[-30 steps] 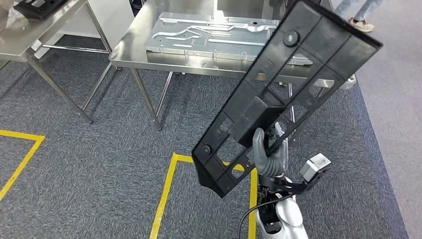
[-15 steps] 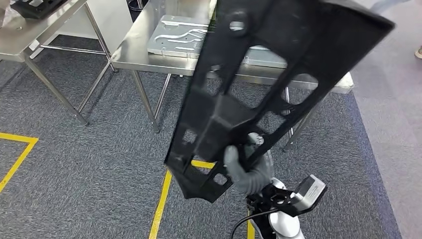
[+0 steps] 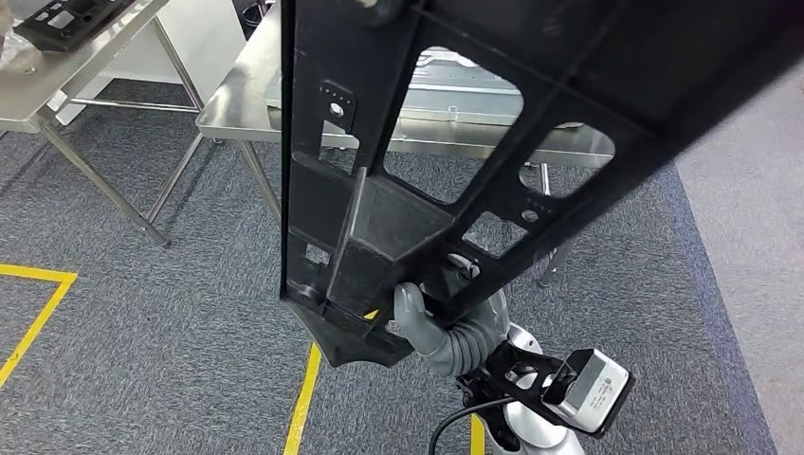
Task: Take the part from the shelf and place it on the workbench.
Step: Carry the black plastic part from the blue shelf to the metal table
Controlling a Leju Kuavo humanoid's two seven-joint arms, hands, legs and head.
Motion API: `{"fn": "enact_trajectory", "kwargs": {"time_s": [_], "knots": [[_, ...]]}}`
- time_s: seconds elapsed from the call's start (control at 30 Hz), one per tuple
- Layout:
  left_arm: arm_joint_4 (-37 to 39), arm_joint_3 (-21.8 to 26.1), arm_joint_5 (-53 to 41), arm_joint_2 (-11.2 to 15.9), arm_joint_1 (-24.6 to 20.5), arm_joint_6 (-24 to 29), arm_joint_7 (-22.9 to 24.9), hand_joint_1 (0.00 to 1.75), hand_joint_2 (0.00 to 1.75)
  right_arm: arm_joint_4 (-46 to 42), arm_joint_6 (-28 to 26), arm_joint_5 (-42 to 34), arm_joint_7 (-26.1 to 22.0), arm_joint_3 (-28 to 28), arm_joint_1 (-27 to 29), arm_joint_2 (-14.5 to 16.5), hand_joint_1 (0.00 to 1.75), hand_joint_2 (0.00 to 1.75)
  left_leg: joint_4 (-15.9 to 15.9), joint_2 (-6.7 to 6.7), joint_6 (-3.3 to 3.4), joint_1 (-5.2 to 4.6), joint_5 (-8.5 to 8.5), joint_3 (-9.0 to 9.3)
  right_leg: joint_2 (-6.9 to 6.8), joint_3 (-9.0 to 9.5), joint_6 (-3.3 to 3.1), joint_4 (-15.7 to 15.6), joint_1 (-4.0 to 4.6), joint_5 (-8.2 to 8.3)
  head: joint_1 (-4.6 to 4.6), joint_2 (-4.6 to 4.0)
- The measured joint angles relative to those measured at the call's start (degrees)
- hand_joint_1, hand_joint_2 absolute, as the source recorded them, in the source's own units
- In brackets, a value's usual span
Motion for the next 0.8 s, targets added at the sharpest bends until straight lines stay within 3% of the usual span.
{"fn": "enact_trajectory", "kwargs": {"time_s": [0.07,0.1,0.13,0.2,0.23,0.3,0.4,0.47,0.53,0.57,0.6,0.63,0.7,0.73,0.8], "knots": [[0.0,0.1,0.3,0.0,0.1,0.1,0.5,0.0,1.75,0.0,0.1,-0.2,0.3,0.4,-0.2,0.0,1.75,1.75,6.7,0.0,-0.14,0.02,-2.01,-3.77,0.06,0.23,-0.3,0.0,0.21,-0.29,-0.01,0.0],[0.0,0.2,0.5,-0.1,0.1,0.1,0.7,0.0,1.75,0.0,0.1,-0.3,0.4,0.5,-0.2,0.0,1.75,1.75,7.6,-0.01,-0.09,0.01,-1.53,-4.57,0.14,0.42,-0.35,0.0,0.3,-0.48,-0.01,0.0],[0.0,0.3,0.6,-0.1,0.2,0.2,0.8,0.0,1.75,0.0,0.2,-0.4,0.5,0.7,-0.2,0.0,1.75,1.75,6.2,-0.01,0.05,-0.01,0.09,-4.31,0.25,0.71,-0.33,0.1,0.39,-0.71,-0.02,0.0],[0.0,0.6,0.9,-0.1,0.2,0.3,0.9,0.0,1.75,0.1,0.4,-0.7,0.6,1.0,-0.6,0.0,1.75,1.75,-0.9,-0.07,0.69,-0.15,4.69,-1.51,0.41,1.48,-0.15,0.1,0.52,-1.29,0.0,0.0],[0.0,0.8,1.0,-0.1,0.2,0.4,0.9,0.0,1.75,0.1,0.5,-0.8,0.6,1.1,-0.8,0.0,1.75,1.75,-4.3,-0.11,1.08,-0.31,6.15,0.02,0.48,1.77,0.05,0.1,0.64,-1.59,0.02,0.0],[0.0,0.9,1.1,-0.1,0.1,0.6,1.0,0.0,1.75,0.1,0.6,-1.0,0.7,1.2,-1.3,0.0,1.75,1.75,-7.5,-0.16,1.74,-0.65,6.56,1.48,0.49,1.92,0.58,0.2,0.79,-2.0,0.04,0.0],[0.0,0.9,1.0,-0.3,0.1,0.8,0.7,0.0,1.75,0.2,0.7,-1.1,1.0,1.3,-1.6,0.0,1.75,1.75,-8.4,-0.2,2.49,-0.44,6.16,2.07,0.31,1.99,1.52,0.3,0.83,-2.55,0.07,0.01],[0.0,0.9,1.0,-0.5,0.1,0.8,0.4,0.0,1.75,0.2,0.6,-1.1,1.0,1.3,-1.9,0.1,1.75,1.75,-9.2,-0.14,3.11,-0.09,6.08,2.82,0.2,0.33,2.19,3.9,0.74,-4.33,0.18,0.01],[0.0,0.9,0.9,-0.6,0.1,0.8,0.4,0.0,1.75,0.2,0.4,-1.1,1.0,1.3,-2.0,0.0,1.75,1.75,-9.3,-0.08,3.52,-0.14,5.65,3.32,0.17,-3.95,2.66,11.3,0.42,-7.11,0.27,0.0],[0.0,0.9,0.8,-0.6,0.1,0.7,0.4,0.0,1.75,0.2,0.3,-1.1,1.0,1.3,-2.0,-0.1,1.75,1.75,-9.2,-0.09,3.57,-0.15,5.4,3.59,0.16,-6.08,2.84,14.4,0.27,-7.75,0.27,0.0],[0.0,0.9,0.8,-0.6,0.1,0.7,0.4,0.0,1.75,0.2,0.2,-1.1,1.0,1.3,-2.0,-0.1,1.75,1.75,-9.2,-0.13,3.56,-0.15,5.1,3.93,0.15,-7.45,2.98,15.9,0.12,-7.33,0.27,0.0],[0.0,0.9,0.8,-0.6,0.1,0.6,0.4,0.0,1.75,0.2,0.2,-1.1,1.1,1.3,-2.0,-0.2,1.75,1.75,-9.2,-0.18,3.49,-0.14,4.76,4.37,0.13,-7.7,3.05,15.1,-0.02,-5.66,0.27,0.0],[0.0,0.9,0.8,-0.7,0.1,0.6,0.4,0.0,1.75,0.2,0.1,-1.1,1.1,1.3,-2.0,-0.3,1.75,1.75,-9.1,-0.3,3.17,-0.11,3.89,5.43,-0.01,-5.36,2.93,8.3,-0.18,-0.66,0.28,0.0],[0.0,0.9,0.9,-0.7,0.1,0.6,0.4,0.0,1.75,0.3,0.1,-1.1,1.1,1.3,-2.1,-0.3,1.75,1.75,-9.0,-0.33,2.87,-0.19,3.44,5.8,-0.1,-3.91,2.79,4.9,-0.08,1.02,0.27,0.0],[0.0,0.9,0.9,-0.7,0.0,0.7,0.4,0.0,1.75,0.3,0.1,-1.2,1.0,1.3,-2.3,-0.4,1.75,1.75,-8.9,-0.33,2.23,-0.32,2.86,6.07,-0.13,-2.47,2.27,1.5,0.19,1.7,0.23,0.01]]}}
